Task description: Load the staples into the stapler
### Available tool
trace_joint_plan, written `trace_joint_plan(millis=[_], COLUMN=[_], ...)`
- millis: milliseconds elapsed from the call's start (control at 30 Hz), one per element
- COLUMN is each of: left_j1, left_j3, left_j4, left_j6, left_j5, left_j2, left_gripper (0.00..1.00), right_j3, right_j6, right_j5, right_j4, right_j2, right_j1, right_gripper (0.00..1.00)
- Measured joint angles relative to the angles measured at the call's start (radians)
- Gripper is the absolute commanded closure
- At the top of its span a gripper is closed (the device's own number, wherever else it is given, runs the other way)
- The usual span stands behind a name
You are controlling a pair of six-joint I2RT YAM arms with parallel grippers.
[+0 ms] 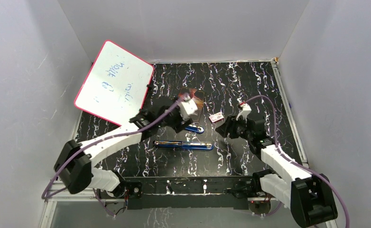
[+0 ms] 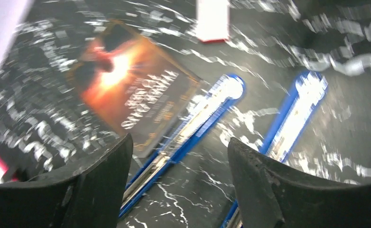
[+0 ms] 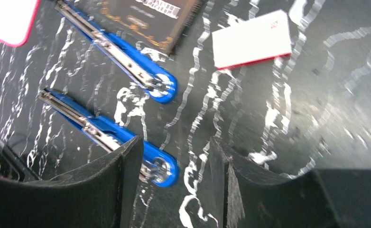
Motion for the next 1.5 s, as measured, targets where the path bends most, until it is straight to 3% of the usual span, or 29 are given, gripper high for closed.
trace_joint_plan(millis=[200, 433, 733, 1000, 1500], left_j1=[0.144, 0.25, 0.257, 0.26, 0.26], left_j3=[-0.014, -0.019, -0.04, -0.04, -0.04], left_j4=[0.119, 0.106, 0.095, 0.088, 0.081], left_j6=[-0.298, -0.504, -0.531, -0.535, -0.539], left_j5=[-0.187, -0.336, -0.381, -0.389, -0.397], left_j2=[-0.152, -0.208, -0.231, -0.231, -0.213], left_gripper=[0.03, 0.02, 0.02, 0.02, 0.02], right_j3=[0.146, 0.252, 0.248, 0.248, 0.248], right_j6=[-0.134, -0.311, -0.481, -0.62, -0.664], right_j5=[0.04, 0.085, 0.137, 0.077, -0.01], right_j4=[0.026, 0.088, 0.206, 0.208, 0.17], right_j2=[0.11, 0.256, 0.299, 0.261, 0.347], right_j1=[0.219, 0.414, 0.429, 0.429, 0.429], right_gripper=[0.28, 0.25, 0.24, 0.25, 0.28])
